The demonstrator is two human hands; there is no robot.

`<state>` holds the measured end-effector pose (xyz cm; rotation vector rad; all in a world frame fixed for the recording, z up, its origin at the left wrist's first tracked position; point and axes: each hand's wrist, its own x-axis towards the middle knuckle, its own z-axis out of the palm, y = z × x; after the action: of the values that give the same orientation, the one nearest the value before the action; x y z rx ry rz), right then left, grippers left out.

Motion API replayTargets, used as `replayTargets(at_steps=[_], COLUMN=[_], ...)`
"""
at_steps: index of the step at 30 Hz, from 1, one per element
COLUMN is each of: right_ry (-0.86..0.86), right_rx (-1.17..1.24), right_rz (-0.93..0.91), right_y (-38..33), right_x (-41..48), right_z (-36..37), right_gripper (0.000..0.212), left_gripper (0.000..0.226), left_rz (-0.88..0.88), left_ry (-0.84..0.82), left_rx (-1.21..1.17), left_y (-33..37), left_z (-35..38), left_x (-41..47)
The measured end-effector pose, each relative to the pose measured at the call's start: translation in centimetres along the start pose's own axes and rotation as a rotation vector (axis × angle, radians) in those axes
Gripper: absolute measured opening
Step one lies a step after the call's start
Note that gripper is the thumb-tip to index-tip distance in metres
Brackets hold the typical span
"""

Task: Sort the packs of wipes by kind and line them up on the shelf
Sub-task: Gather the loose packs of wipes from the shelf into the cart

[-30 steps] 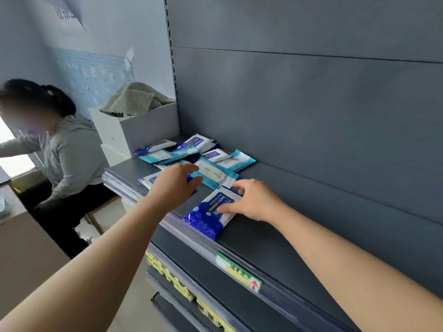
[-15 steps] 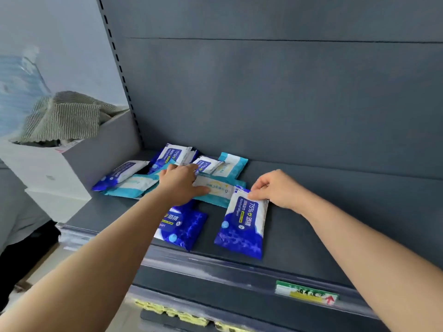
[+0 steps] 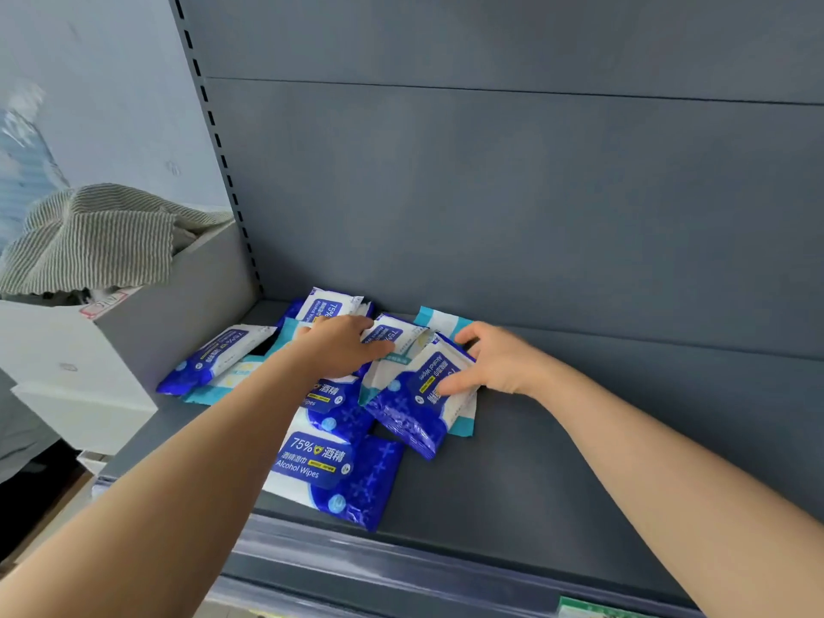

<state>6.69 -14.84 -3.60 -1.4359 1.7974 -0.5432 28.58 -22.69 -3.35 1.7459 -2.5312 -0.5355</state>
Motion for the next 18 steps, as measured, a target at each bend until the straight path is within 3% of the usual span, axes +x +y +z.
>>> replayTargets(at_steps=[5,10,15,18], right_ry=[-0.056,0.075,0.132,0.159], right_rx=[-0.122,0.092,0.540,0.607], right_rz=[-0.048,-0.001,0.101,0.125], right_y=[-0.8,0.3,0.0,-0.6], right_x=[0.0,0.9,2.5,3.7], right_z=[-0.1,-2.6,-2.3,-1.5], right_gripper=[0.050,0.021,0.026,0.035], left_gripper=[0.055,0.038,0.033,0.023], left_rz=[0.008,0.012,-0.026,-0.037], left_ry=[0.043,0.007,-0.049,-0.045], left_rx=[-0.116,-0.166,-0.384,-0.528], left_y=[0.5,0.3,0.4,1.0], left_z=[-0.5,-0.8,-1.1,-0.6], left_x=[0.1,0.0,1.0,1.0])
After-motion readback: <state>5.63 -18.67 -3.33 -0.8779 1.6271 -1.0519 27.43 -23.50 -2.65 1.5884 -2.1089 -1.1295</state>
